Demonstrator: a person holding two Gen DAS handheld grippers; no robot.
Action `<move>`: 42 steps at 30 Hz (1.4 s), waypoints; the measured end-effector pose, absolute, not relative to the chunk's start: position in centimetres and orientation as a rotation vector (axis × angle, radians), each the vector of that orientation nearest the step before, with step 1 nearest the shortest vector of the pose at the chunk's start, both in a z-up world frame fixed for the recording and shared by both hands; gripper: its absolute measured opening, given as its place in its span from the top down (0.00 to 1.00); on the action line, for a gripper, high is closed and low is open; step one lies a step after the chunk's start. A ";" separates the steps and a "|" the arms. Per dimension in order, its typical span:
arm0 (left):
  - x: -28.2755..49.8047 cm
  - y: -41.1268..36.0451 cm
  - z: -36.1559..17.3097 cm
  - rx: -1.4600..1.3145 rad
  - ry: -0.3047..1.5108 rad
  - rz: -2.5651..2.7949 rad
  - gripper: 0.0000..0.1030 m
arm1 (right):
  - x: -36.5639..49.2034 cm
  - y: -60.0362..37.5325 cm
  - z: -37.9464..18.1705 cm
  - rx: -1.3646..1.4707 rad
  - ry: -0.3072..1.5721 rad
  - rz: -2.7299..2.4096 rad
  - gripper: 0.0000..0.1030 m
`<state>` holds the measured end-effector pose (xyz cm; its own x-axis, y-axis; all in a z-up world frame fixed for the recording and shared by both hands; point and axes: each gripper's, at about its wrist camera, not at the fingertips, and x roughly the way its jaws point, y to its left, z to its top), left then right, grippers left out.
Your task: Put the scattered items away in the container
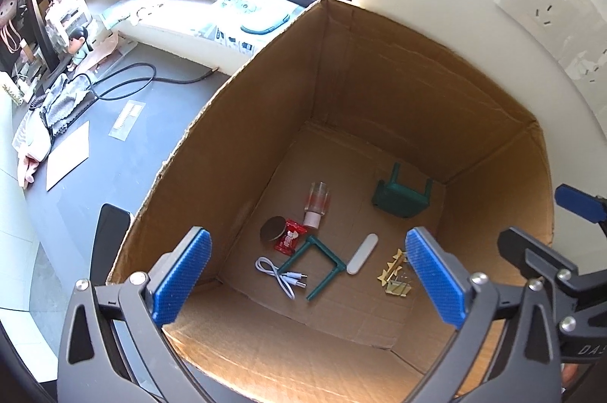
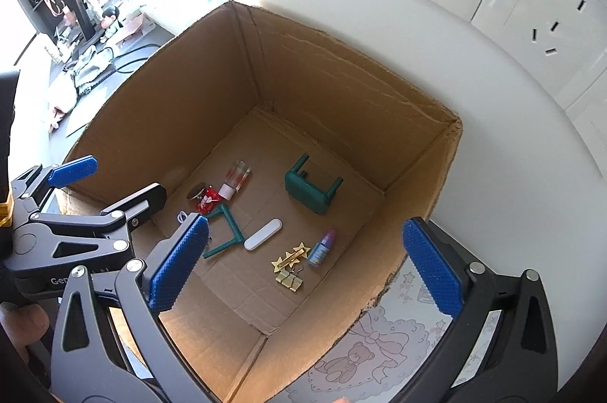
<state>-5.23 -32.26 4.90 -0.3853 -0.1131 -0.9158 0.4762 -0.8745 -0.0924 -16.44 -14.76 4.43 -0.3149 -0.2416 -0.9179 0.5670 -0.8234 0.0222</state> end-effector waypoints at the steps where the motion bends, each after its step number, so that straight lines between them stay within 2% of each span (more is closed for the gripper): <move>1: -5.2 -32.1 5.0 1.479 0.488 -2.303 0.00 | -16.4 -14.7 4.6 1.429 0.418 -2.167 0.00; 20: -6.2 -26.0 8.9 1.478 0.362 -2.409 0.00 | -15.1 -8.4 8.1 1.386 0.291 -2.280 0.00; 42: -7.0 -6.8 13.1 1.582 0.081 -2.723 0.00 | -9.5 11.1 11.9 1.453 -0.005 -2.604 0.00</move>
